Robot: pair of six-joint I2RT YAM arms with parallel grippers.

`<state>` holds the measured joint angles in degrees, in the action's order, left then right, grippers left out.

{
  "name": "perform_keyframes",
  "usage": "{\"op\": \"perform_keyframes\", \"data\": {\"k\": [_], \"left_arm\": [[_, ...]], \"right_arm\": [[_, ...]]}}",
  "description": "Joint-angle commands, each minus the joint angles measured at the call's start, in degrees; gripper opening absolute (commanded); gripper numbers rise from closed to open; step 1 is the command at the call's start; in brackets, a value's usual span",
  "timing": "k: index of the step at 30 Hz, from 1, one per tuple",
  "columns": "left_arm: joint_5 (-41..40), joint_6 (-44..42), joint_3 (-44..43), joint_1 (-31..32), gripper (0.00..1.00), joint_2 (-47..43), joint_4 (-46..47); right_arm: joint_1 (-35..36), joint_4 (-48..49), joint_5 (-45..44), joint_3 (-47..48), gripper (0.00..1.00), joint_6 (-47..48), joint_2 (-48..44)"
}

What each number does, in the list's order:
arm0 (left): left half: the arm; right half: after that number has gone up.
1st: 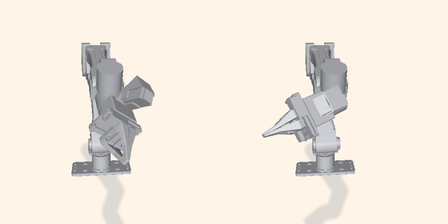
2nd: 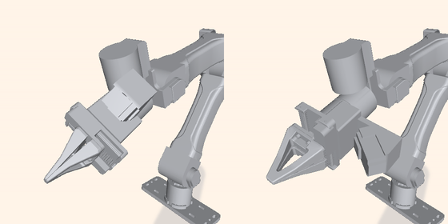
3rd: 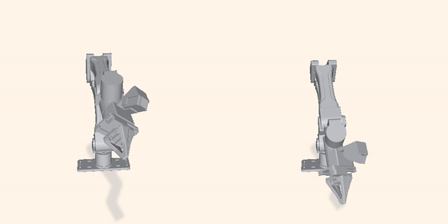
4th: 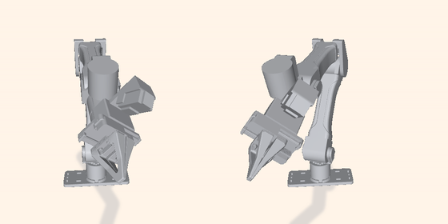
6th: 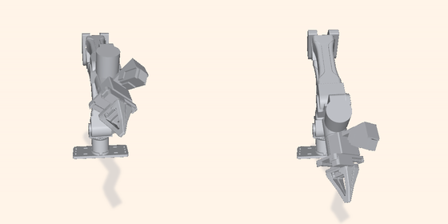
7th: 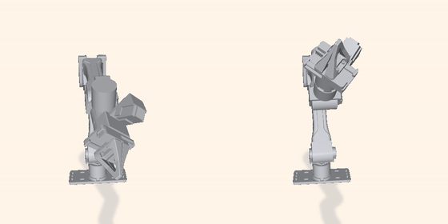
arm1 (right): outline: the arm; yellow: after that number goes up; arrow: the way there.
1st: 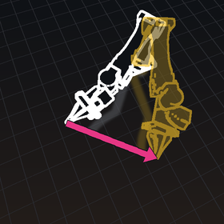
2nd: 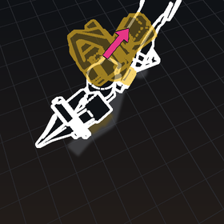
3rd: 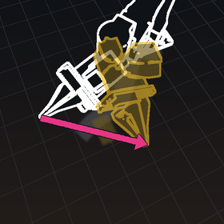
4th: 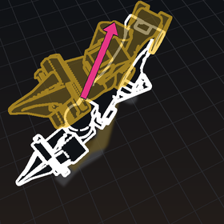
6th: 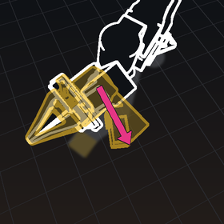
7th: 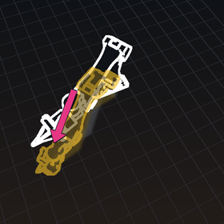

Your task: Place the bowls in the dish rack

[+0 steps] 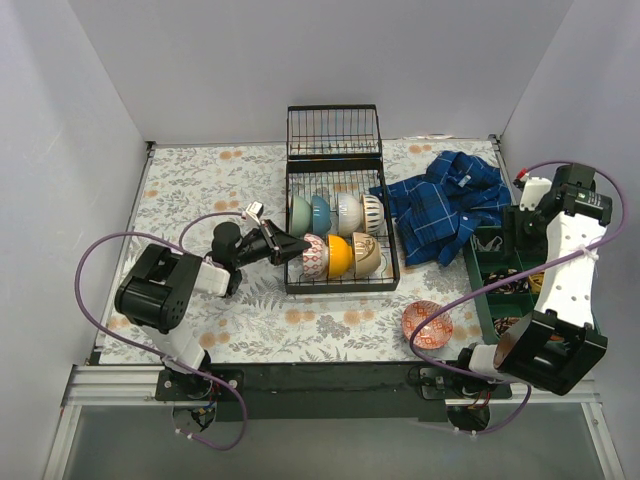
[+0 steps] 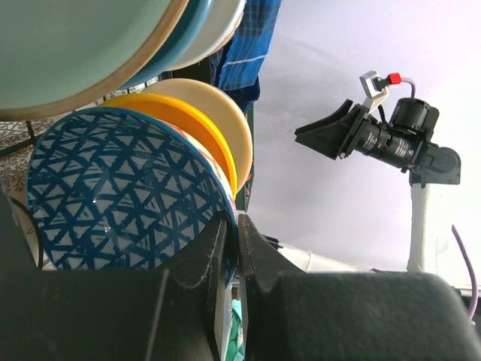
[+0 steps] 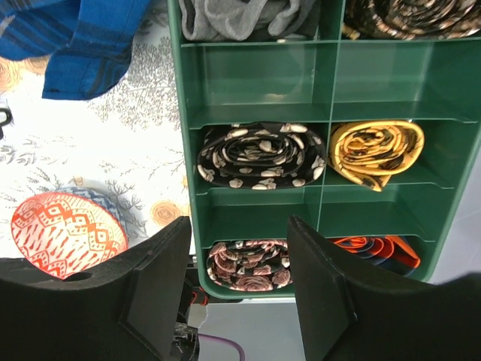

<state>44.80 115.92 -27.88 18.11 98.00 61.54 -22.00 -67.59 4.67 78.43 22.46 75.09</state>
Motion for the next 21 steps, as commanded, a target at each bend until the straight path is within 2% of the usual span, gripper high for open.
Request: {"op": "perform_keyframes", "data": {"k": [1, 8, 9, 12, 14, 15, 17, 20, 21], "left_arm": [[-4.1, -2.7, 0.2, 0.2, 0.09, -4.5, -8.3], [-5.5, -7.1, -0.4, 0.1, 0.17, -8.4, -14.0], [-5.8, -7.5, -1.0, 0.2, 0.26, -8.6, -15.6], [-5.5, -9.2, -1.9, 0.1, 0.38, -9.0, -17.5], [-4.8, -12.8, -3.1, 0.1, 0.43, -9.5, -19.3], [-5.2, -14.1, -3.9, 0.2, 0.48, -10.4, -23.2], [-5.8, -18.0, -6.3, 0.1, 0.52, -11.5, -27.2], [-8.5, -26.4, -11.0, -0.1, 0.57, -14.3, -39.7], [-9.5, -28.8, -12.1, -0.3, 0.58, -15.1, -46.7]], "right_arm": [[0.3, 0.4, 1.5, -1.4, 0.62, -0.5, -1.7], [0.4, 0.6, 2.0, -2.6, 0.62, -0.2, -2.3], [0.4, 0.6, 2.1, -2.8, 0.62, -0.2, -2.4], [0.4, 0.6, 2.5, -3.1, 0.62, -0.2, -2.3], [0.5, 0.7, 2.6, -3.1, 0.62, -0.2, -2.3], [0.5, 0.7, 2.7, -2.9, 0.62, -0.3, -2.2], [0.6, 0.7, 2.9, -2.6, 0.62, -0.5, -2.2], [0.6, 0.7, 2.8, -2.2, 0.62, -0.5, -2.2], [0.6, 0.6, 2.6, -2.2, 0.62, -0.4, -2.3]]}}
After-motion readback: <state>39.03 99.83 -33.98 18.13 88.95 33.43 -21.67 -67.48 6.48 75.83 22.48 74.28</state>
